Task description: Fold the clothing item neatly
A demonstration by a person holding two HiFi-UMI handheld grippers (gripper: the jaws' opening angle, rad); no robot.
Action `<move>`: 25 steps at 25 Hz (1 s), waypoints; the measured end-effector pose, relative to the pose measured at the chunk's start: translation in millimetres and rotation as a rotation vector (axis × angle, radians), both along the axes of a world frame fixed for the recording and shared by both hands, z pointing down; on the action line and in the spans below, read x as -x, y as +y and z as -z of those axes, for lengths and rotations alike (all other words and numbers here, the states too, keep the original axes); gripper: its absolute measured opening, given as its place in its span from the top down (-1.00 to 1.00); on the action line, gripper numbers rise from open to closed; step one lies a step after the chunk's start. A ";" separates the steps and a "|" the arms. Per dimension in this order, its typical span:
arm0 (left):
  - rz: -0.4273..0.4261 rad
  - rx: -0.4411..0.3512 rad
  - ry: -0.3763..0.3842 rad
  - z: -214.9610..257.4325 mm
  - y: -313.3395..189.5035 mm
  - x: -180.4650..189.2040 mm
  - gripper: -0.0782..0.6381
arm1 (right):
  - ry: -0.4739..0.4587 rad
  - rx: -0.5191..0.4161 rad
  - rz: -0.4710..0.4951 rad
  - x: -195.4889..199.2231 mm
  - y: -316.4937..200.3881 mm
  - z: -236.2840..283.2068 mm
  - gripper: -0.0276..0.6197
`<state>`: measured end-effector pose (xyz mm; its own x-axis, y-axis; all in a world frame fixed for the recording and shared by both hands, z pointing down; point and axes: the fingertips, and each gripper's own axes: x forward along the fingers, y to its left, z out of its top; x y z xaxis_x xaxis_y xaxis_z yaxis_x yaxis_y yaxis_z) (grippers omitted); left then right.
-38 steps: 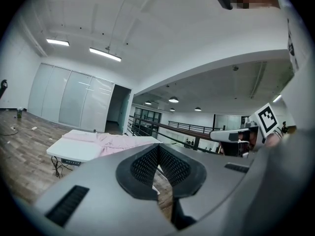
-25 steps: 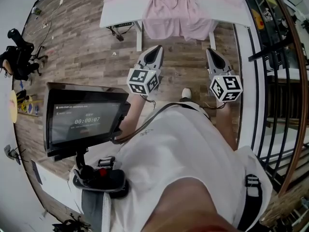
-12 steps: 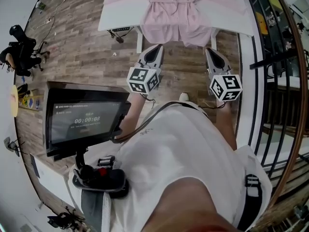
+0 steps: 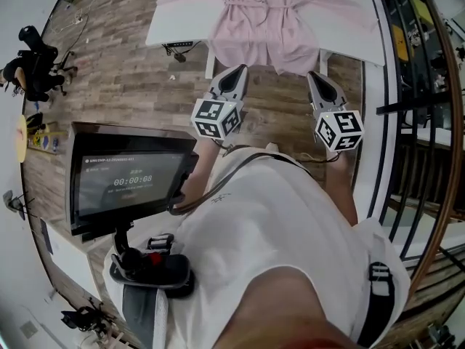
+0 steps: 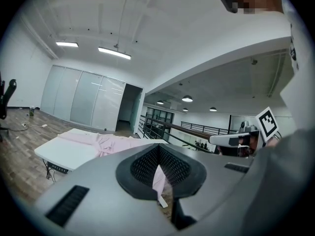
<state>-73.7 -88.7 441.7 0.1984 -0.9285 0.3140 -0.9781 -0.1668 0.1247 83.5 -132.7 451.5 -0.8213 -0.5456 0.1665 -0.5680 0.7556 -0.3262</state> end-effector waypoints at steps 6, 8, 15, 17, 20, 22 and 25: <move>0.017 0.018 -0.006 -4.7 11.6 7.6 0.78 | -0.003 -0.005 0.013 5.4 3.8 1.0 0.91; 0.018 0.020 -0.003 -5.1 13.1 6.9 0.78 | 0.002 -0.002 0.015 3.7 6.2 1.7 0.91; 0.017 0.015 0.011 -2.1 11.9 -1.1 0.78 | 0.023 0.012 0.026 -1.2 12.4 -0.1 0.91; 0.018 0.020 0.016 -3.6 13.3 -3.8 0.78 | 0.028 0.017 0.027 -4.4 14.2 -0.1 0.91; 0.014 0.021 0.012 -5.4 12.2 -2.2 0.78 | 0.023 0.013 0.016 -5.7 12.3 1.1 0.91; 0.009 0.019 0.004 -5.1 10.1 -0.6 0.78 | 0.019 0.010 0.009 -5.3 10.6 1.5 0.91; 0.008 0.015 0.003 -3.1 10.2 -1.7 0.78 | 0.022 0.011 0.009 -6.6 11.7 0.7 0.91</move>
